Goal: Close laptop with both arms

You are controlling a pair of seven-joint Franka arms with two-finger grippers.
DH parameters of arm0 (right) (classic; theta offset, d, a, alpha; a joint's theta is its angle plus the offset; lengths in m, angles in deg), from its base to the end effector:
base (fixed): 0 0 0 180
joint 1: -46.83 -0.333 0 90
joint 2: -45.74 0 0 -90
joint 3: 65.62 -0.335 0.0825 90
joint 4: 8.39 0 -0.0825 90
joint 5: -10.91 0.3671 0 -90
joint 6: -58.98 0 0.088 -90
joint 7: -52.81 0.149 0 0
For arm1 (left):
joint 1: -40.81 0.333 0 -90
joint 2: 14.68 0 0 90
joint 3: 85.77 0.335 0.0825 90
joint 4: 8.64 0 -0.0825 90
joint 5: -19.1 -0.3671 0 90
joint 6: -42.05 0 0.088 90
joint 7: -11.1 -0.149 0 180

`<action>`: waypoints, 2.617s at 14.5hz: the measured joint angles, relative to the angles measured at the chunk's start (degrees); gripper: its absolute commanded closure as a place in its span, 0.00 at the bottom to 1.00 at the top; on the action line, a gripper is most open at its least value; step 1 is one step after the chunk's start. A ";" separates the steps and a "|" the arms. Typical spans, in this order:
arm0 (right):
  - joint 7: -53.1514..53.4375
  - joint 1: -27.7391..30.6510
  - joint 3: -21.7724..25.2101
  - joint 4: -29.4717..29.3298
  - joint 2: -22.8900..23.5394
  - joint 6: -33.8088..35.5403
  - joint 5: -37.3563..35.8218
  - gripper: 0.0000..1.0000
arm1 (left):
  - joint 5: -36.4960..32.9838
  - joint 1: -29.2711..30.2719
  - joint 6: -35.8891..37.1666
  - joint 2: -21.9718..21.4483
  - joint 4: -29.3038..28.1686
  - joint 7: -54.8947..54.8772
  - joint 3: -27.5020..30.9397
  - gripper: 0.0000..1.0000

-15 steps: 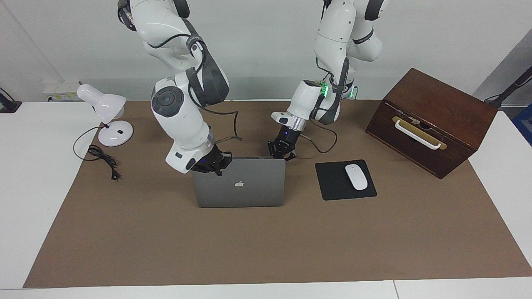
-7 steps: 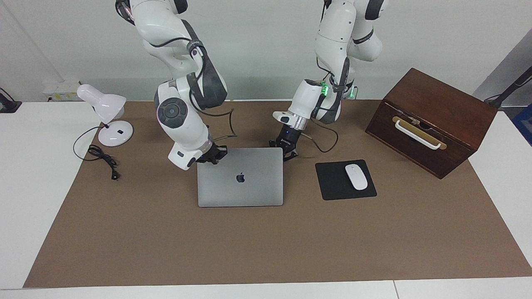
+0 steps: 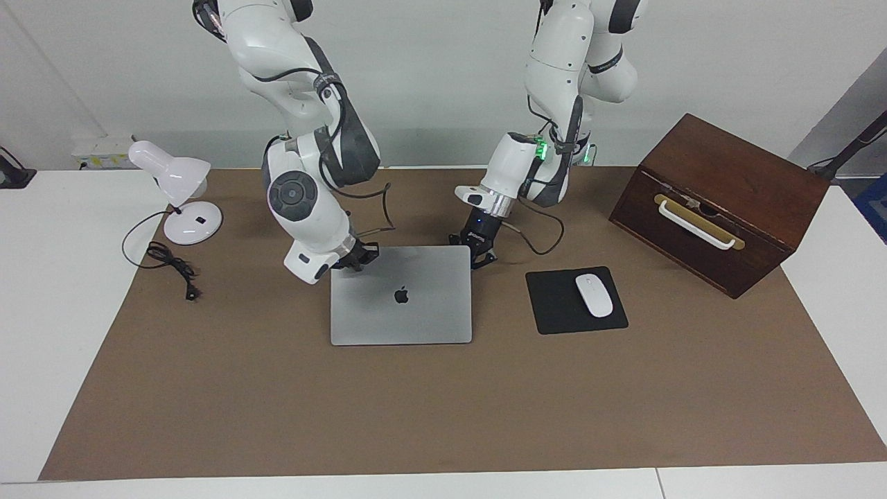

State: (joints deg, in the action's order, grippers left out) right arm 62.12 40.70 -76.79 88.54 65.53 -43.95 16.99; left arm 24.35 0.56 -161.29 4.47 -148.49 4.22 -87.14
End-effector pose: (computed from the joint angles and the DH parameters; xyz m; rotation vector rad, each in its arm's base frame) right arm 0.5775 0.1843 0.3683 -3.0028 -0.1502 0.4038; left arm 0.4295 -0.3642 0.2639 2.5295 -0.9856 1.0519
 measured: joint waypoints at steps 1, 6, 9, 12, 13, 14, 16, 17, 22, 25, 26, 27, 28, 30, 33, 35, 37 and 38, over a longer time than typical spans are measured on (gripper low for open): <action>0.13 0.00 0.00 0.18 -0.09 0.00 0.00 1.00 | 0.00 0.00 -0.01 0.00 0.00 -0.01 0.00 1.00; 0.23 0.00 0.00 1.37 -0.39 -0.72 0.00 1.00 | 0.00 0.00 -0.01 0.00 0.00 -0.05 0.00 1.00; 0.23 0.00 0.00 2.11 -0.58 -1.20 0.00 1.00 | 0.00 0.00 -0.02 0.00 -0.01 -0.05 0.00 1.00; 0.23 0.00 0.00 2.27 -0.62 -1.27 0.00 1.00 | 0.00 0.00 -0.02 0.00 -0.01 -0.05 0.00 1.00; 0.23 0.00 0.00 2.36 -0.63 -1.28 0.00 1.00 | 0.00 0.00 -0.03 0.00 -0.01 -0.05 0.00 1.00; 0.23 0.00 0.00 2.49 -0.64 -1.40 0.00 1.00 | 0.00 0.00 -0.03 0.00 -0.01 -0.05 0.00 1.00; 0.23 0.00 0.01 2.97 -0.65 -1.95 0.00 1.00 | 0.00 0.00 -0.03 0.00 -0.01 -0.06 0.00 1.00; 0.23 0.00 0.01 3.20 -0.66 -2.12 0.00 1.00 | 0.00 0.00 -0.03 0.00 -0.01 -0.06 0.00 1.00; 0.23 0.00 0.01 3.92 -1.05 -2.67 0.00 1.00 | 0.00 0.00 -0.36 -0.10 -0.37 -0.29 -0.01 1.00; 0.23 0.00 0.01 4.12 -1.24 -2.73 0.00 1.00 | 0.00 0.00 -0.66 -0.55 -1.16 -0.43 0.02 1.00; 0.23 0.00 0.01 4.15 -1.25 -2.75 0.00 1.00 | 0.00 0.00 -0.68 -0.66 -1.32 -0.47 0.02 1.00; 0.23 0.00 0.01 4.18 -1.26 -2.77 0.00 1.00 | 0.00 0.00 -0.69 -0.73 -1.43 -0.51 0.02 1.00; 0.23 0.00 0.01 4.20 -1.26 -2.78 0.00 1.00 | 0.00 0.00 -0.71 -0.77 -1.49 -0.55 0.03 1.00; 0.23 0.00 0.01 4.28 -1.27 -2.79 0.00 1.00 | 0.00 0.00 -0.71 -0.84 -1.59 -0.60 0.03 1.00; 0.23 0.01 0.01 4.81 -1.29 -3.44 0.00 1.00 | 0.00 0.00 -0.72 -0.92 -1.70 -0.73 0.03 1.00; 0.23 0.01 0.02 5.41 -1.29 -4.32 0.00 1.00 | 0.00 0.00 -0.72 -0.96 -1.76 -0.80 0.04 1.00; 0.23 0.01 0.02 5.66 -1.29 -4.57 0.00 1.00 | 0.00 0.00 -0.72 -1.01 -1.83 -0.85 0.04 1.00; 0.23 0.01 0.02 5.73 -1.29 -4.66 0.00 1.00 | 0.00 0.00 -0.72 -1.04 -1.87 -0.87 0.04 1.00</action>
State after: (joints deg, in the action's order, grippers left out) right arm 62.35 40.71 -76.77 94.27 64.24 -48.62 17.00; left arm 24.35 0.56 -162.01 3.43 -150.35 3.36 -87.10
